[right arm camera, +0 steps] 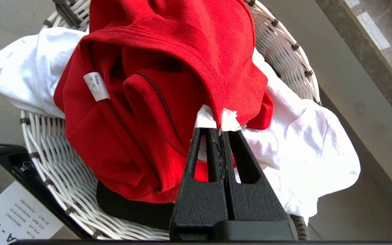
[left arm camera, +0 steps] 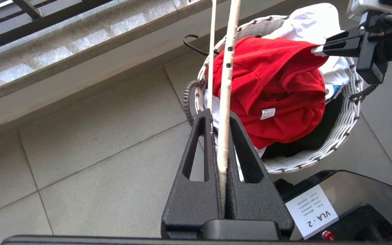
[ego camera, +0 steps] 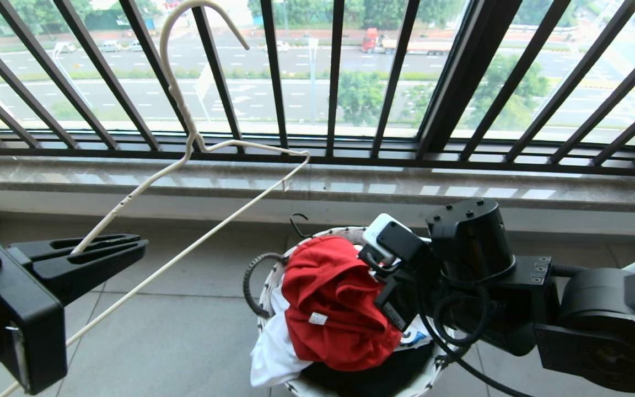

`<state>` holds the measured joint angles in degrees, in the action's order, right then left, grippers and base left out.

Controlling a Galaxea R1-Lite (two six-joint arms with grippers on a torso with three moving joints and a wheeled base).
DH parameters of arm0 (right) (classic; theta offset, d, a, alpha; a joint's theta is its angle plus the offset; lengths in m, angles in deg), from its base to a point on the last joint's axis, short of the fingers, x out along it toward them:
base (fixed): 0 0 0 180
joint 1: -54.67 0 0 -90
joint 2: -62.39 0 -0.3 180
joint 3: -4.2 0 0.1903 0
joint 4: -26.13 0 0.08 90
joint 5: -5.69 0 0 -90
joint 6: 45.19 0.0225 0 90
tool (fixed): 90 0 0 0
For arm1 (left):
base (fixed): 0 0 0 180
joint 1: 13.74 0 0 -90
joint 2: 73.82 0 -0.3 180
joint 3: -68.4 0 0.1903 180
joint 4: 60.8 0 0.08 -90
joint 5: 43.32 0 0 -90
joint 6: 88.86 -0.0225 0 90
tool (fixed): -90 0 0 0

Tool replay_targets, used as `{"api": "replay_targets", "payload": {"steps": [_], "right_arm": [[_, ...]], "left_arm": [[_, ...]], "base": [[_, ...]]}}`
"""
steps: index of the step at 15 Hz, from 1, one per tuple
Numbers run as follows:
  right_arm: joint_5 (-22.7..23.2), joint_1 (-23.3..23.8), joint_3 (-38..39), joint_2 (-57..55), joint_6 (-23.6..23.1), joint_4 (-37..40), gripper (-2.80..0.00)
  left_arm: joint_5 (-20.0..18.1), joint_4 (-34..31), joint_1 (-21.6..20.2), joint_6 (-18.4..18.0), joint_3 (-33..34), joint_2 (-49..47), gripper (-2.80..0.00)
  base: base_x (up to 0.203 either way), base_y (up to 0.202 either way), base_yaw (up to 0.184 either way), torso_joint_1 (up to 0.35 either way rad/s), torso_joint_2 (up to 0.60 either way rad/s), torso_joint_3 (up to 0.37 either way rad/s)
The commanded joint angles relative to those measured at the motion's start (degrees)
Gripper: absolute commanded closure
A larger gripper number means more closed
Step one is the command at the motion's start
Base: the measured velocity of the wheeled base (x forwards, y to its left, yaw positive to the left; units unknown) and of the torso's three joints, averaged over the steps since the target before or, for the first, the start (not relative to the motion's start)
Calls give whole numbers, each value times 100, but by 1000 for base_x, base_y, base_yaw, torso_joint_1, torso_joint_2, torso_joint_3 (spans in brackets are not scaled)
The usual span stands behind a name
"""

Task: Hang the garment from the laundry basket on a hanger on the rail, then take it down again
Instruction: Pick up clothes from the basket

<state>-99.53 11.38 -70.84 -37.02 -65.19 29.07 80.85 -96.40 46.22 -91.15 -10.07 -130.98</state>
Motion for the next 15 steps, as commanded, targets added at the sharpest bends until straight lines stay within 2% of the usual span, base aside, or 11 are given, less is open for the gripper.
{"api": "replay_targets", "payload": {"steps": [1,4,5,10,13,14,15], "right_arm": [[-8,-100,-55,-70,-12,-13,0],[-8,-74,-166,-131,-21,-14,0],[-8,-74,-185,-131,-21,-15,-280],[-8,-82,-124,-96,-12,3,-280],[-8,-91,-418,-314,-51,-7,-280],[-8,-96,-509,-374,-89,-6,0],[-8,-111,-587,-455,-124,2,0]], "left_arm": [[20,1,-1,-17,-1,21,0],[20,1,-1,-17,-1,21,0],[20,1,-1,-17,-1,30,0],[20,1,-1,-17,-9,47,0],[20,1,-1,-25,-9,47,0],[20,1,-1,-25,-9,49,0],[20,1,-1,-25,-9,47,0]], "base": [[0,0,0,0,0,0],[0,0,0,0,0,0],[0,0,0,0,0,0],[0,0,0,0,0,0],[0,0,0,0,0,0],[0,0,0,0,0,0],[0,0,0,0,0,0]]}}
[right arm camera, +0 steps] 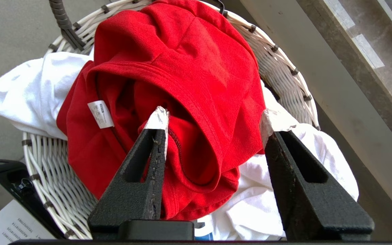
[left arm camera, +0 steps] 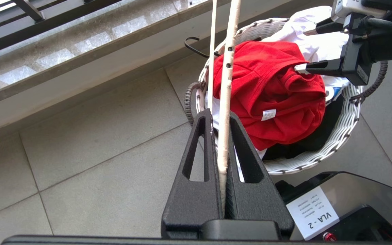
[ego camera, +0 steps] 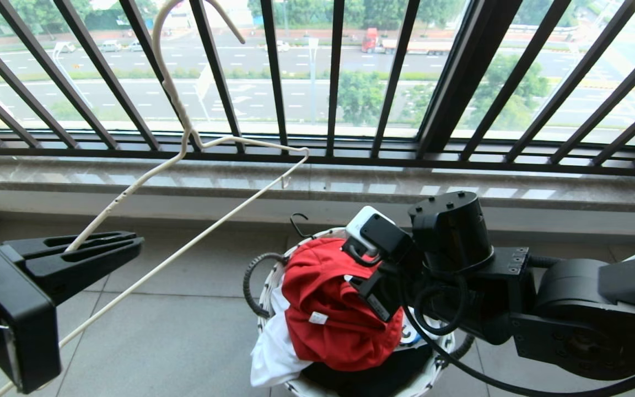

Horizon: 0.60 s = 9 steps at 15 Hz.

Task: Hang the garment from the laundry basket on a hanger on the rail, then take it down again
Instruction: Pick up clothes from the basket

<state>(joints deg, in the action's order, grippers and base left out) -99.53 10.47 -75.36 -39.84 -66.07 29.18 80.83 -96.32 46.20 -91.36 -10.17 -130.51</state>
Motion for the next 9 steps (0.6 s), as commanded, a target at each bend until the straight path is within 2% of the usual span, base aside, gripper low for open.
{"api": "replay_targets", "payload": {"steps": [1,8,9], "right_arm": [[-8,-31,-187,-263,-67,-8,0],[-17,-299,-344,-526,-171,-49,0],[-17,-327,-384,-535,-171,-44,-280]], "left_arm": [[22,-6,0,4,6,-8,0],[16,-6,0,4,19,-34,0],[15,-6,0,4,18,-34,0]], "base": [[0,0,0,0,0,0],[0,0,0,0,0,0],[0,0,0,0,0,0]]}}
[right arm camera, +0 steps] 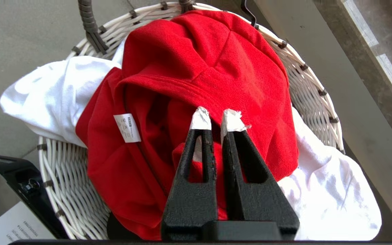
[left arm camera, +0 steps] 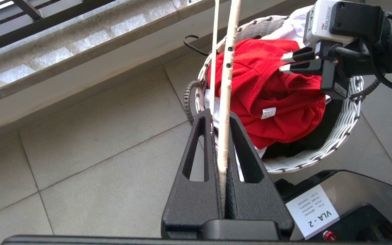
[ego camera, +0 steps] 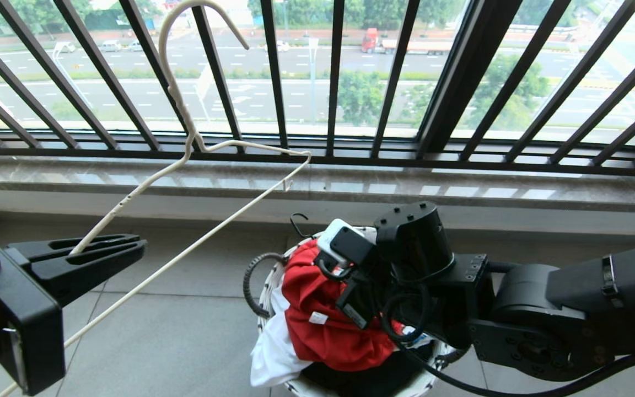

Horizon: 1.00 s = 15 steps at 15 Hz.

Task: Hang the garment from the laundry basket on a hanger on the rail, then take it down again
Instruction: Pick up clothes from the basket

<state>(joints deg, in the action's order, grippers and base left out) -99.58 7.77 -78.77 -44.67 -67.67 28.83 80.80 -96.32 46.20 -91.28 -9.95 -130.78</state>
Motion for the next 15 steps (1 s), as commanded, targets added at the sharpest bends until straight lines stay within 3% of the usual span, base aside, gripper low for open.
{"api": "replay_targets", "payload": {"steps": [1,8,15], "right_arm": [[-11,-124,-56,-115,-17,-8,-280],[-168,-300,-235,-670,-98,-10,-280],[-369,-100,-847,-1181,-210,-306,-280]], "left_arm": [[24,-6,0,-4,5,-7,0],[24,-6,0,-12,-4,19,0],[24,-7,0,-12,-4,62,0]], "base": [[0,0,0,0,0,0],[0,0,0,0,0,0],[0,0,0,0,0,0]]}}
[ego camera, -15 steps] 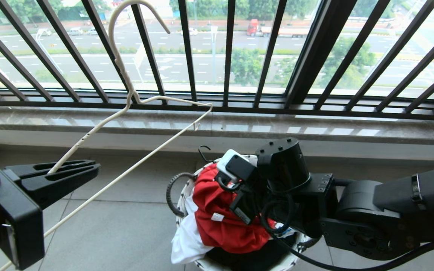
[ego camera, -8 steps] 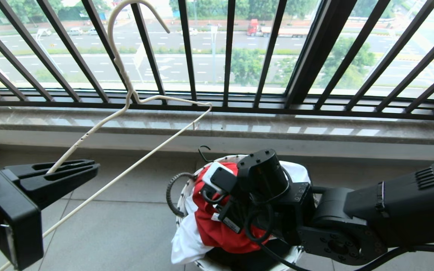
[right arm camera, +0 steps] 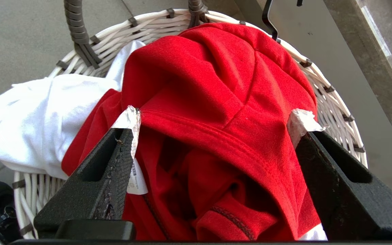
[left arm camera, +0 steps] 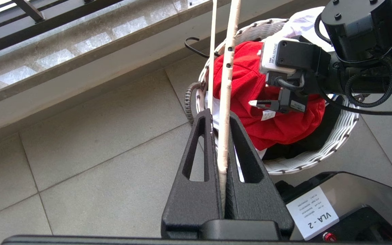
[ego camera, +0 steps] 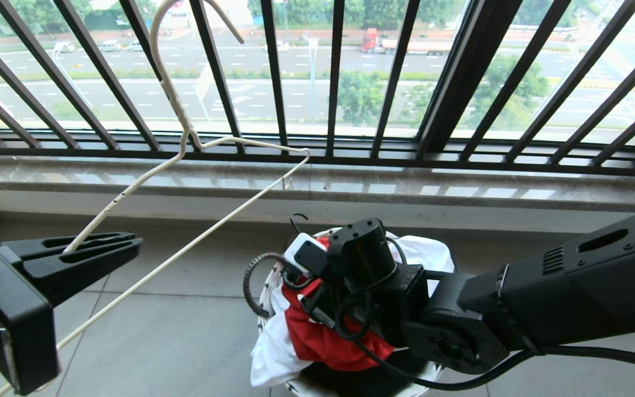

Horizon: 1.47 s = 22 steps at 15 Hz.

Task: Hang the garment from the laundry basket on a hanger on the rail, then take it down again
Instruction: Pick up clothes from the basket

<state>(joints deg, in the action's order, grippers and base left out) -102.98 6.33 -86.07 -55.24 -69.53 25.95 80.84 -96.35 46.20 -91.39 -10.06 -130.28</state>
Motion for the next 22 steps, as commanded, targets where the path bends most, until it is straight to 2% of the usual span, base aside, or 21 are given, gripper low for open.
{"api": "replay_targets", "payload": {"steps": [1,7,9,12,15,18,22], "right_arm": [[-38,51,-139,-68,-38,-19,-280],[-58,173,-46,20,-160,15,-280],[-58,222,-158,-5,-405,16,-280],[-114,254,-93,124,-1050,28,-280],[-120,246,-64,377,-1484,499,-280],[-111,237,-51,425,-1732,561,-280],[-121,220,-260,97,-1797,493,-280]], "left_arm": [[21,-13,0,-1,7,13,0],[12,-13,0,-10,23,4,0],[12,-13,0,-10,25,-5,0],[12,-13,0,-10,33,-23,0],[3,-13,0,-10,42,-49,0],[3,-13,0,-10,42,-49,0],[3,-9,9,-10,33,-33,0]], "base": [[0,0,0,0,0,0],[0,0,0,0,0,0],[0,0,0,0,0,0],[0,0,0,0,0,0],[0,0,0,0,0,0],[0,0,0,0,0,0],[0,0,0,0,0,0]]}}
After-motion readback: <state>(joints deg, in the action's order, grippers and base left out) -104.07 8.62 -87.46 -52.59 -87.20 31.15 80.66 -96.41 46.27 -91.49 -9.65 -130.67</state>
